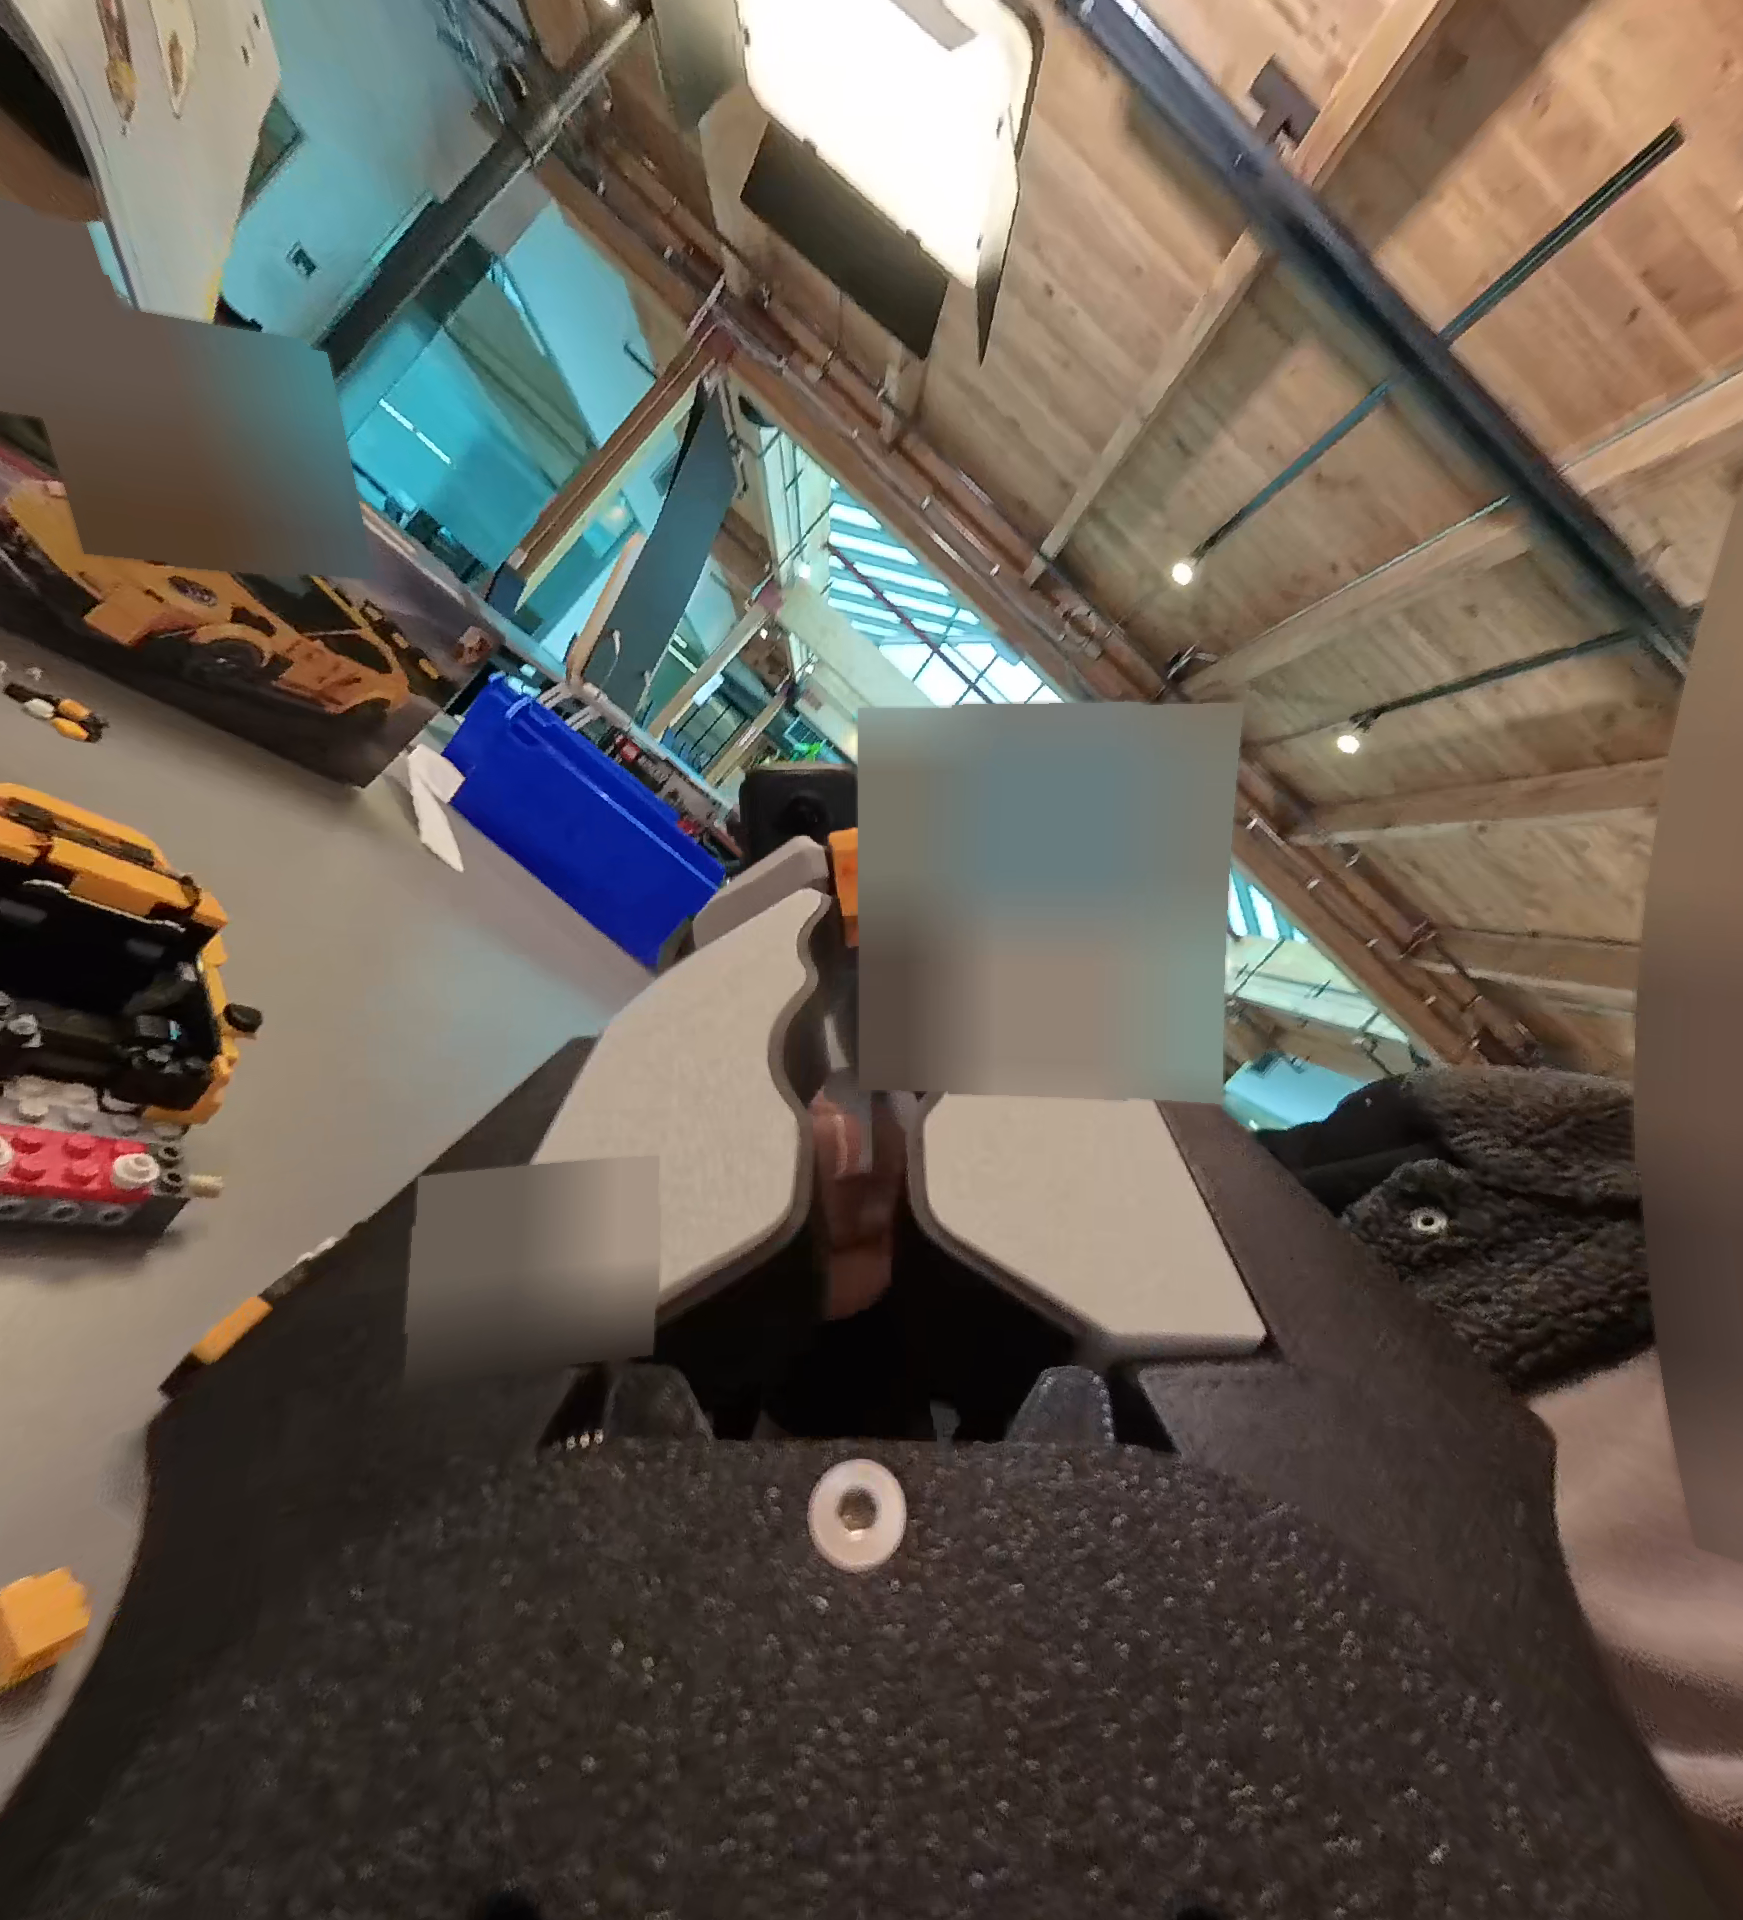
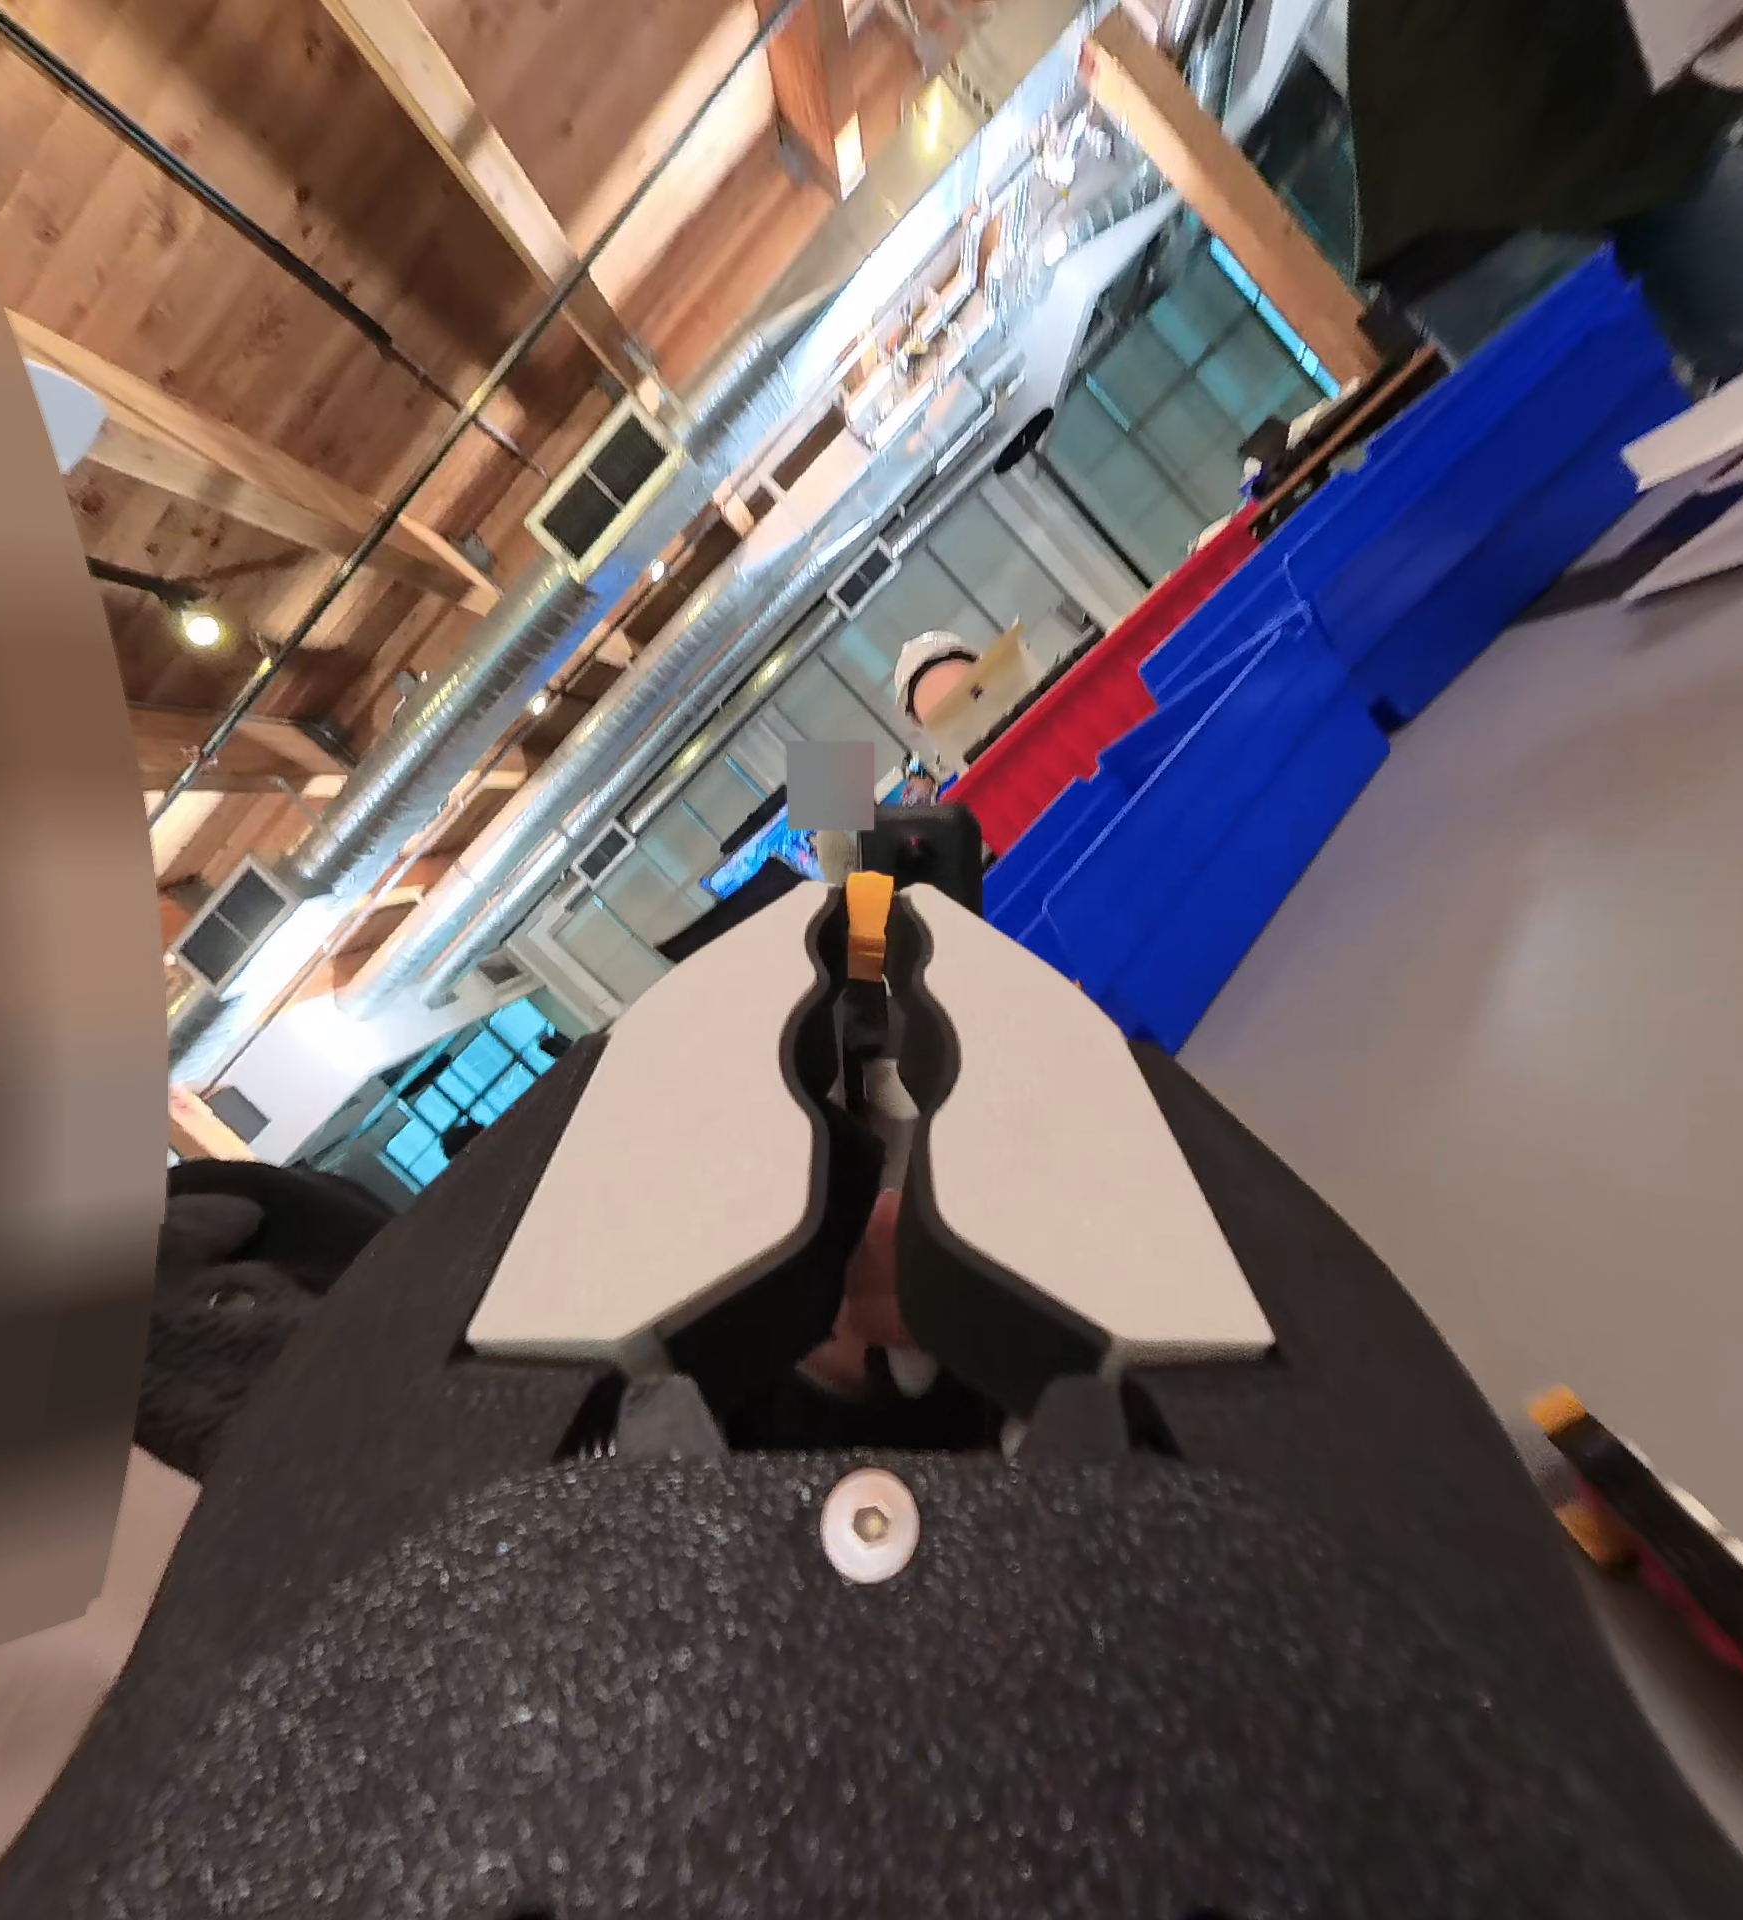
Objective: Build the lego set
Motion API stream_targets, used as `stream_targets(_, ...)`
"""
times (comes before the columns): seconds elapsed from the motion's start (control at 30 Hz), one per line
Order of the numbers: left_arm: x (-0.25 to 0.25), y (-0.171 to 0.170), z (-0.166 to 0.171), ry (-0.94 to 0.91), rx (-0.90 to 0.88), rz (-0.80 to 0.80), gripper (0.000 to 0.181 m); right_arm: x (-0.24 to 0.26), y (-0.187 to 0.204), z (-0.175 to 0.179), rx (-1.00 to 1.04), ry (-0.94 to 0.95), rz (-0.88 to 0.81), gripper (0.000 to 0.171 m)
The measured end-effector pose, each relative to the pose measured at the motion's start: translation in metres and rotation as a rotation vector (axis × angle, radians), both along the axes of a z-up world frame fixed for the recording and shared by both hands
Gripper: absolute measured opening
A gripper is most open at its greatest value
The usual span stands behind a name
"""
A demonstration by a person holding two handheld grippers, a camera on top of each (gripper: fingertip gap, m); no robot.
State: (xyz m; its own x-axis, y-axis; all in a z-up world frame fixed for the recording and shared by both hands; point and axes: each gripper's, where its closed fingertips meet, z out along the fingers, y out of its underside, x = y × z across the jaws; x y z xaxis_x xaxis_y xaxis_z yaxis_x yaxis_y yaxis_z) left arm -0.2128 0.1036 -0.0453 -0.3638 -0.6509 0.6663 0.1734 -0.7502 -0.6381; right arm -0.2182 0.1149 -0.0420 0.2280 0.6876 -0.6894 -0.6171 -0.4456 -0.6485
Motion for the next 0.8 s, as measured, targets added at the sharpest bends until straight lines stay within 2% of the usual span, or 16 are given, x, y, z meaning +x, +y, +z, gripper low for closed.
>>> stream_targets(0.23,-0.008,0.004,0.013,-0.089,-0.026,0.079,0.009,-0.008,0.004,0.013,0.040,0.049,-0.059,0.008)
stream_targets(0.4,-0.010,0.000,0.018,-0.102,0.026,0.081,0.009,-0.009,-0.002,0.020,0.069,0.015,-0.015,0.008)
stream_targets(0.8,-0.013,0.007,0.035,-0.198,0.016,0.230,0.009,-0.013,0.002,0.033,0.104,0.168,-0.111,0.009)
